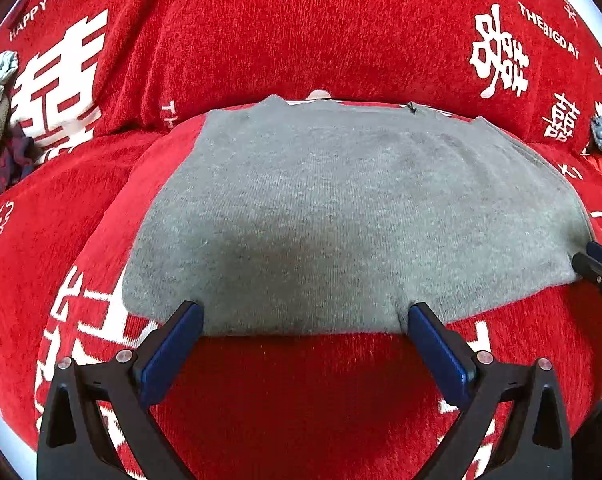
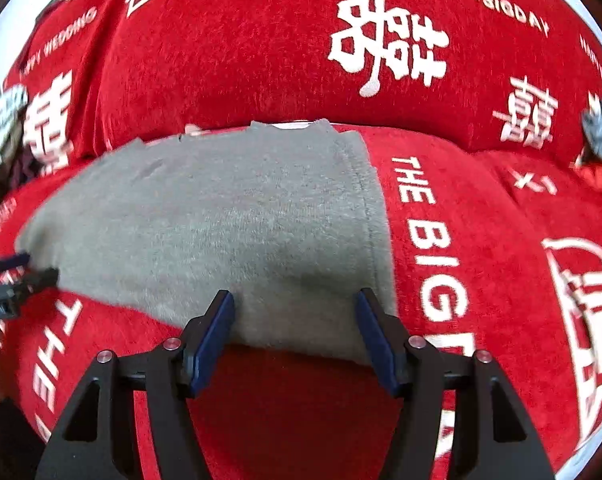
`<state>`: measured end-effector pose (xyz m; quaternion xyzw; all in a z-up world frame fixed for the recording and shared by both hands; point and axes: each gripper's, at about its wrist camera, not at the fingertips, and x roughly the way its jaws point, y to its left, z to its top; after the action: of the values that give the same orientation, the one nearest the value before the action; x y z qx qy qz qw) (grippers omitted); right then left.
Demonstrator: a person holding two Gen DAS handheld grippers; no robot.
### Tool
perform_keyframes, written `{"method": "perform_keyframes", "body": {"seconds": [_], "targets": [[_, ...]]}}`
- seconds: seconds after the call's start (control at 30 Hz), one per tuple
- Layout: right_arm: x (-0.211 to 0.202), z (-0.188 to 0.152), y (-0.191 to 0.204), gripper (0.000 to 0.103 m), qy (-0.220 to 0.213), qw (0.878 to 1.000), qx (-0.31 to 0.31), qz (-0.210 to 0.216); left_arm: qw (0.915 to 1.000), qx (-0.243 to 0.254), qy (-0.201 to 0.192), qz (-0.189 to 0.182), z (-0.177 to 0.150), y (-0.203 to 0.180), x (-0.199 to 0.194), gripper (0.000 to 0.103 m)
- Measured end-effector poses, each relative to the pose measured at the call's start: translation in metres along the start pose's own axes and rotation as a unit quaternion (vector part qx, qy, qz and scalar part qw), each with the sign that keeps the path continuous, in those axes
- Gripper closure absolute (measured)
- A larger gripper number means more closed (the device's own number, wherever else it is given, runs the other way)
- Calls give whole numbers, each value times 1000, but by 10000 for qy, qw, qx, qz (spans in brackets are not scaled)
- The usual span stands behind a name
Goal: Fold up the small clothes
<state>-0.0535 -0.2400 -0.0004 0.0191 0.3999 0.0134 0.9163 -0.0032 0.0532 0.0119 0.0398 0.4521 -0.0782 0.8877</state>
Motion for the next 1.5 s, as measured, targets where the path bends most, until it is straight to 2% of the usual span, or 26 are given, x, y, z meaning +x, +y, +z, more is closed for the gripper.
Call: {"method": "perform_keyframes", "body": {"seconds": [0.1,0.2,0.27,0.33,0.37,0.47,0.57,0.77,0.83,0.87,0.9,0.93,1.03,1.17,1.27,1.4,1.5], "targets": [[-10,3,2,36,20,9996,259,115,9991,-343,-213,111,-1,12,-17,0],[-18,6,5,35,-101,9990,395,207,9950,-980,-190,-29,-4,41,-23,0],[-17,8,9,33,-121,9989,369,254,9890,-1465,-90,-188,-8,64,-21,0],[-6,8,14,30,35,9993,323,198,9802,-1935,53,-418,-15,84,-17,0],[8,6,16,31,308,9989,301,193,9756,-2116,117,-574,-19,90,-16,0],[5,5,23,30,167,9997,151,9,9639,-2448,16,-1046,-27,101,-23,0],[-3,4,24,30,102,9983,425,388,9413,-2893,-18,-1739,-29,111,-18,0],[-7,6,42,30,113,9990,214,368,9168,-3274,-206,-2279,-7,116,6,1],[-9,6,46,30,116,9992,147,356,9072,-3382,-235,-2491,-4,118,15,28],[-10,7,48,30,115,9993,117,337,9024,-3427,-113,-2611,-3,118,22,56],[-11,8,50,30,115,9994,76,313,8979,-3488,59,-2683,-3,118,32,75],[-12,9,51,30,118,9995,54,296,8974,-3514,59,-2667,-5,119,38,81],[-13,17,57,30,130,9996,-69,249,8942,-3538,-137,-2740,-7,121,37,85],[-9,41,74,30,167,9989,-272,336,9012,-3383,-306,-2692,-3,120,35,85],[3,73,95,30,269,9974,-395,547,9014,-3316,-434,-2750,-4,122,33,85],[42,127,137,30,673,9908,-356,1119,9148,-3066,-530,-2576,-6,118,31,85],[78,158,173,30,1058,9856,-411,1254,9168,-3010,-600,-2556,-6,117,30,85]]}}
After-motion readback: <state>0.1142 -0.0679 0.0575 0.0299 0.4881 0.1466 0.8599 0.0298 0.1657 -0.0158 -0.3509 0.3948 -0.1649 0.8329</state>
